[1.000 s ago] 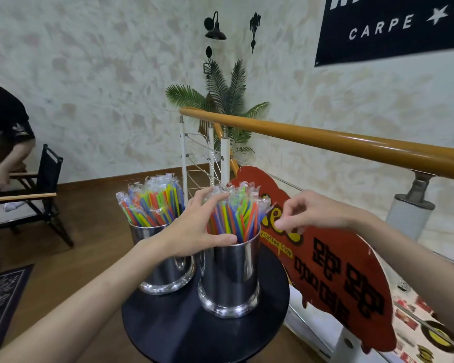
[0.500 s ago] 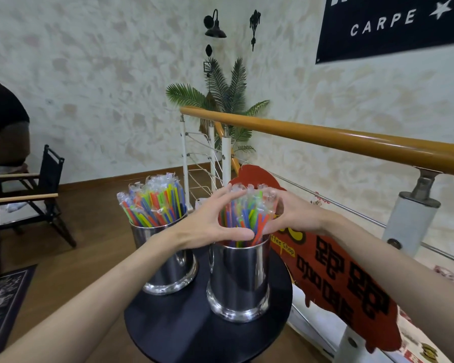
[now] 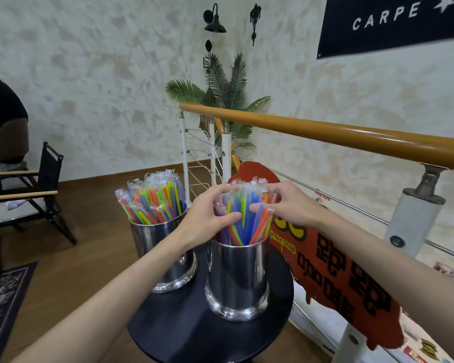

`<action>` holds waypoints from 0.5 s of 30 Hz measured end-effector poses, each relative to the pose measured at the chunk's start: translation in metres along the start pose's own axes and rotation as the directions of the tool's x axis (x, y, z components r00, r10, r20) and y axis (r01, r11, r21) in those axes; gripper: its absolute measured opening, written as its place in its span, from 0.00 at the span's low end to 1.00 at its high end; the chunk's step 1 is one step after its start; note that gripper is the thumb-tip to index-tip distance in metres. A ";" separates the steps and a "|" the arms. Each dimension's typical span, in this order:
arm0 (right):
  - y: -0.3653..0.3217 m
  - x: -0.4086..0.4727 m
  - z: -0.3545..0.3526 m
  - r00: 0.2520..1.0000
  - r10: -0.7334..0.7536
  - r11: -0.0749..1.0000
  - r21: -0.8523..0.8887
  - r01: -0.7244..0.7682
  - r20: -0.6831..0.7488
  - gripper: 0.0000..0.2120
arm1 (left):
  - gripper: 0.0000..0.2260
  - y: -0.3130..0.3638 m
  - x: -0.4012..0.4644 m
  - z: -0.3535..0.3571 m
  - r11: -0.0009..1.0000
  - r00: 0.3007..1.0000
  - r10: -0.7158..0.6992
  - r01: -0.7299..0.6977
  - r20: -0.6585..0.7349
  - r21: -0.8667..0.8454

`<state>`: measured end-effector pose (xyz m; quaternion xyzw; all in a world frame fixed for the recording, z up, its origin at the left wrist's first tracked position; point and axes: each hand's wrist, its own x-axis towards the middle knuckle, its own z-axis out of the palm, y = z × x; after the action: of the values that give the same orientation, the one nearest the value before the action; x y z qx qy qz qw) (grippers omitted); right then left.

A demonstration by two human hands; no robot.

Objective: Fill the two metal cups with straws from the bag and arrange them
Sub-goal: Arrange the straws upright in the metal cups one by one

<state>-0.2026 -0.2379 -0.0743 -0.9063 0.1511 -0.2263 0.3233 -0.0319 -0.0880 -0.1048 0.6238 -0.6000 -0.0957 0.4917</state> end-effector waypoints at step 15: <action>0.005 -0.005 -0.003 0.992 0.113 0.979 0.164 -0.121 0.057 0.08 | 0.25 0.001 -0.001 -0.006 0.997 0.997 -0.034 0.038 0.063 -0.060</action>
<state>-0.2086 -0.2410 -0.0771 -0.8706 0.1768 -0.1973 0.4145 -0.0283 -0.0844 -0.1015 0.6158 -0.6005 -0.1422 0.4899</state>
